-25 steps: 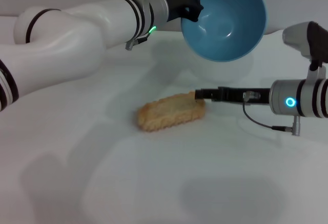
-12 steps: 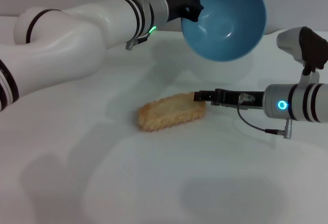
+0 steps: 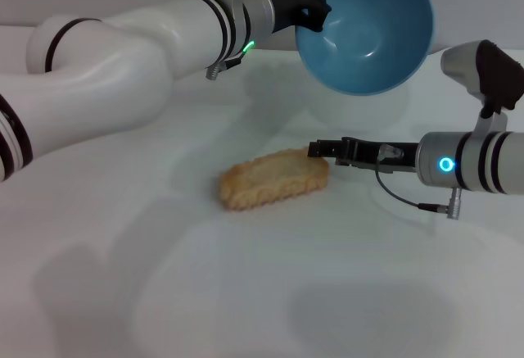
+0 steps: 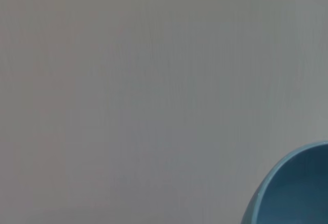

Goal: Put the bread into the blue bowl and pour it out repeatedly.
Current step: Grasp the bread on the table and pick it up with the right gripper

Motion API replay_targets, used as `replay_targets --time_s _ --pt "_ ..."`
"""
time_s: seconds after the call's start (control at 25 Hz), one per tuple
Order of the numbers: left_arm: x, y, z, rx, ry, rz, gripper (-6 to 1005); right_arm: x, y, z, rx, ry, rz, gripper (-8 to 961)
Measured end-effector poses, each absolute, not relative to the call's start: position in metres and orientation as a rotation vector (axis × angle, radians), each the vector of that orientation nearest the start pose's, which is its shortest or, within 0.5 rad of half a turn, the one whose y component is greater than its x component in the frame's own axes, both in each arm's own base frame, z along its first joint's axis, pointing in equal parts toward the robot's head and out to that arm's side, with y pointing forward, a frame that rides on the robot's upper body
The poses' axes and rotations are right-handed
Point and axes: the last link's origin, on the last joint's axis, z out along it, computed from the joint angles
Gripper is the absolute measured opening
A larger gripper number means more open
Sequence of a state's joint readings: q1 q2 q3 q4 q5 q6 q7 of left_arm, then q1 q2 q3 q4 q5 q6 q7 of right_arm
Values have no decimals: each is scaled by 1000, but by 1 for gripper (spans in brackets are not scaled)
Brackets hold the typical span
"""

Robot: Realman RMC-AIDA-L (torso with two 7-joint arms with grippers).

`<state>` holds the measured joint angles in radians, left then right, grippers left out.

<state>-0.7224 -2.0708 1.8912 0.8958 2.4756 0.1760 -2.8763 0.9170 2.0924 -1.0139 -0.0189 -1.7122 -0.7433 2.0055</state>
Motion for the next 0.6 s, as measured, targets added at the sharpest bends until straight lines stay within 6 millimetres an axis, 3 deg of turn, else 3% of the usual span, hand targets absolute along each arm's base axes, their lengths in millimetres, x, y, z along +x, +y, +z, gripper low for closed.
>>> replay_targets --time_s 0.6 --pt "-127 437 -81 -2191 -573 -344 -1 237 384 -125 -2179 1733 391 662"
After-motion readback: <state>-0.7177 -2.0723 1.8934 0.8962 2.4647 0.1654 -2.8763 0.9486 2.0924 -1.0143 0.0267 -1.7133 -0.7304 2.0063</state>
